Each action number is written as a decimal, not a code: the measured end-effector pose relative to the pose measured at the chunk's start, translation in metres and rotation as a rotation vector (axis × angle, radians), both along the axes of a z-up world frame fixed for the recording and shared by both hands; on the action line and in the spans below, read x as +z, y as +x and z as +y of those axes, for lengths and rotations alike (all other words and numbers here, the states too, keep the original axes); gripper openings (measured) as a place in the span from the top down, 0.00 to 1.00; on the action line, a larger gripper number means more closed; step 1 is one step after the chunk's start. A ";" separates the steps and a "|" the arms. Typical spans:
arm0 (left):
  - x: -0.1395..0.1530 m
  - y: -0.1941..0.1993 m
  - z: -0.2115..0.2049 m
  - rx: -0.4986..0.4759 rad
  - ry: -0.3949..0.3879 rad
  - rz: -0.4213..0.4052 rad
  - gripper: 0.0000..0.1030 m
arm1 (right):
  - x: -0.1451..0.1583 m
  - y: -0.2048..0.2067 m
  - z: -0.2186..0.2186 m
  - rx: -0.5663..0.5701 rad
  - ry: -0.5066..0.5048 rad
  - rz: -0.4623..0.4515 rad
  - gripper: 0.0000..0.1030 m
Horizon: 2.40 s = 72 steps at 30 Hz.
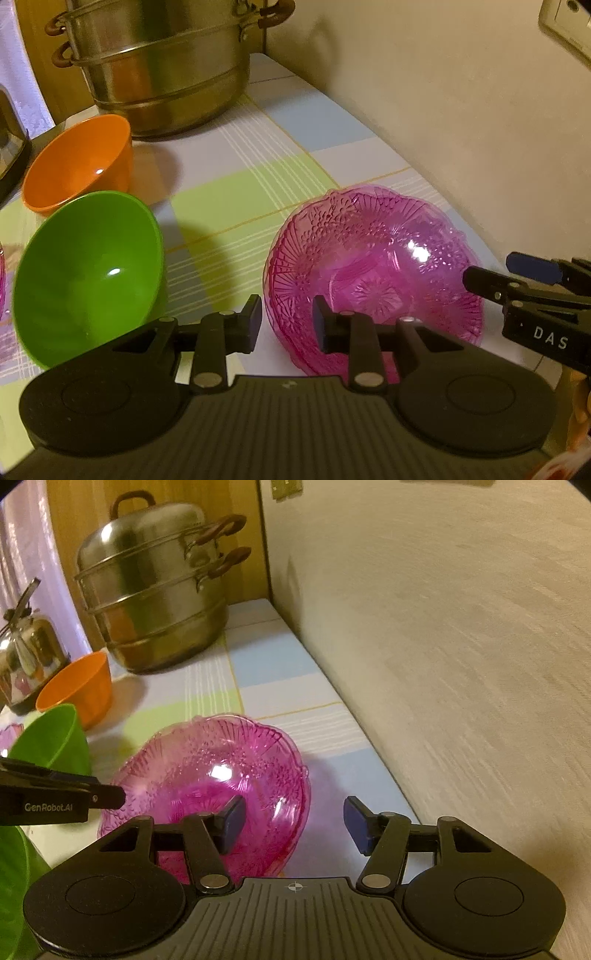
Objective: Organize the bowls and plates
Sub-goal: 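Lower the held plate onto the pink plate by the wall and open both grippers, then withdraw both grippers and move them to the pink plate near the kettle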
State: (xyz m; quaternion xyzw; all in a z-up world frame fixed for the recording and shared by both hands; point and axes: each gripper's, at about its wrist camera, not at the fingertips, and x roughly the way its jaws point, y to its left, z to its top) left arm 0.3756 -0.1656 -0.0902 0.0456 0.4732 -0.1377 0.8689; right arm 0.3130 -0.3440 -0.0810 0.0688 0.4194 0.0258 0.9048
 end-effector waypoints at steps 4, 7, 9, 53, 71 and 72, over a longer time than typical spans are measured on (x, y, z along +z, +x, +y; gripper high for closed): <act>0.011 -0.011 0.004 0.013 -0.018 -0.011 0.75 | 0.013 -0.010 -0.001 -0.028 0.013 0.001 0.43; 0.023 -0.024 0.007 0.017 -0.033 -0.028 0.74 | 0.025 -0.020 0.000 -0.046 0.028 0.006 0.43; 0.032 -0.034 0.011 0.019 -0.046 -0.039 0.74 | 0.034 -0.028 0.002 -0.053 0.037 0.012 0.43; 0.128 -0.286 0.225 0.385 -0.111 -0.247 0.27 | 0.138 -0.194 0.217 0.260 0.093 -0.032 0.33; 0.125 -0.296 0.281 0.480 -0.104 -0.241 0.27 | 0.126 -0.191 0.270 0.348 0.093 -0.011 0.33; 0.124 -0.295 0.283 0.483 -0.103 -0.240 0.27 | 0.126 -0.191 0.271 0.349 0.097 -0.012 0.33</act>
